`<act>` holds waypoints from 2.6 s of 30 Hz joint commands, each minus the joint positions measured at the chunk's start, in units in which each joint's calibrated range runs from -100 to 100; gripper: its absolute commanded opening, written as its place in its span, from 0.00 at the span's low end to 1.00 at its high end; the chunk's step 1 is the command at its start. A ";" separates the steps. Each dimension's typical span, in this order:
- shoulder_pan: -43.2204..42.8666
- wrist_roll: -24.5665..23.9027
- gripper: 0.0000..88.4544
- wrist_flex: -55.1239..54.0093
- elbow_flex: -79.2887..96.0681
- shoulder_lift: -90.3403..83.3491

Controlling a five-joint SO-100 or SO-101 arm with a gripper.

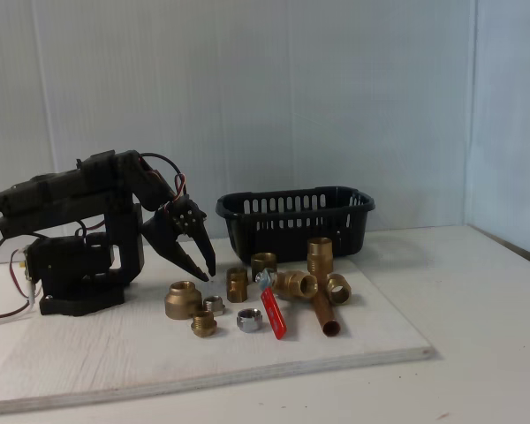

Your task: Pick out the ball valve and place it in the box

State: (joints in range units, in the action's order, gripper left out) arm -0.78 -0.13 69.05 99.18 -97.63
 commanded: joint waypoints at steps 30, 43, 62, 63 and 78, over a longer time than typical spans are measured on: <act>0.04 -0.23 0.02 0.30 0.64 -0.25; 0.04 -0.23 0.02 0.30 0.64 -0.25; 0.56 -0.23 0.02 -0.30 0.64 -0.85; 0.63 -0.23 0.02 -0.47 0.64 -0.93; 12.36 -0.23 0.02 -5.55 -32.22 -0.93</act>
State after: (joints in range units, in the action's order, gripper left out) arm 9.60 -0.44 66.72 74.85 -98.73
